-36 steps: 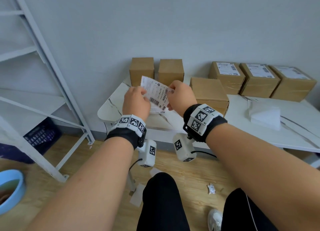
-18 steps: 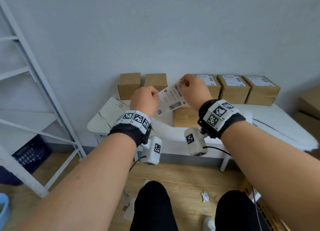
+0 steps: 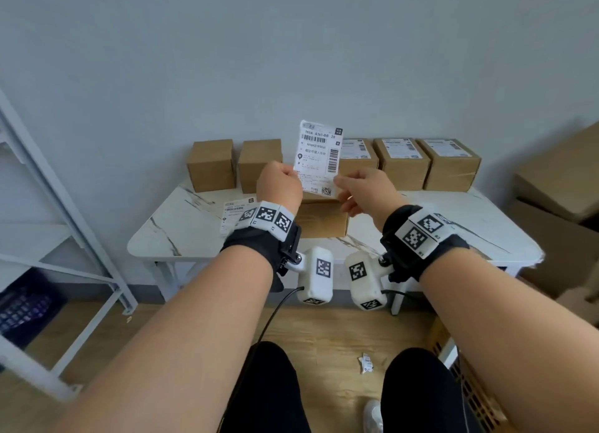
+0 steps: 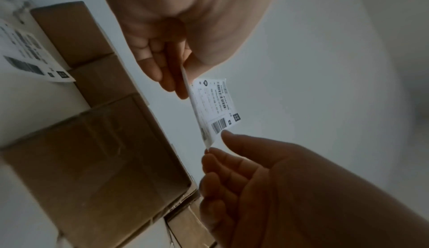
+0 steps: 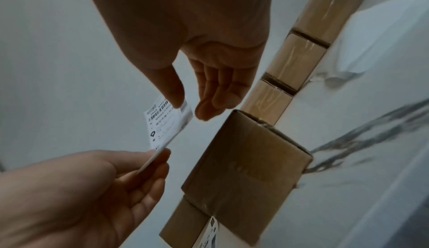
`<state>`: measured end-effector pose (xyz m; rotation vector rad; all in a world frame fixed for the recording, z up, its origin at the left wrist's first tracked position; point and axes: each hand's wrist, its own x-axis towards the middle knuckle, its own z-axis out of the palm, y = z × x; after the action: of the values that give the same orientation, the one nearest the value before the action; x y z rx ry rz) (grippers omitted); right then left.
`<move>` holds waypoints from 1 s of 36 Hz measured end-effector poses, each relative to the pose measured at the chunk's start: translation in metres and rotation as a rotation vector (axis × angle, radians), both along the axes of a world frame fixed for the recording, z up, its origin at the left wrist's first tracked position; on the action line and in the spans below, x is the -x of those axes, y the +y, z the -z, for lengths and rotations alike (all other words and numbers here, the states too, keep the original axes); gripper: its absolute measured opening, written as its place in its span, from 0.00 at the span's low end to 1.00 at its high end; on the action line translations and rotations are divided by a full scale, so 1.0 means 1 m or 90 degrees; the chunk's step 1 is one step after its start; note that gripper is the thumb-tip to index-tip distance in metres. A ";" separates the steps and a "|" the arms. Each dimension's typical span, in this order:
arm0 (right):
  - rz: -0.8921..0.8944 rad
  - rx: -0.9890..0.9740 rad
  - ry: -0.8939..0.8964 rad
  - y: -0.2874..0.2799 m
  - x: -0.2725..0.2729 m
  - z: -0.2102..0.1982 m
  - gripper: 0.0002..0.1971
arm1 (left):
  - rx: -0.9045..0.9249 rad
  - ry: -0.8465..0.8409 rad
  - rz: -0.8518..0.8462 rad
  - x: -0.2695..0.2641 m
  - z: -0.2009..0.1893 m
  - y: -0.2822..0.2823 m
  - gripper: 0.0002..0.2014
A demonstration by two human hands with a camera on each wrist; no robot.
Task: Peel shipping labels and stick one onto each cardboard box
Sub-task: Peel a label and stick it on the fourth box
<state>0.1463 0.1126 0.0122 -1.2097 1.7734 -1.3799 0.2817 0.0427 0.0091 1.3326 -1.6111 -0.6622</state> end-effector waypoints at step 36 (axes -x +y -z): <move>0.000 -0.071 -0.104 -0.006 0.018 0.017 0.04 | 0.253 -0.317 0.208 0.022 0.029 0.001 0.12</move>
<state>0.1281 0.1067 -0.0045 -1.0093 1.7114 -1.3225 0.2597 0.0438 -0.0196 0.9892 -2.2547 -0.1717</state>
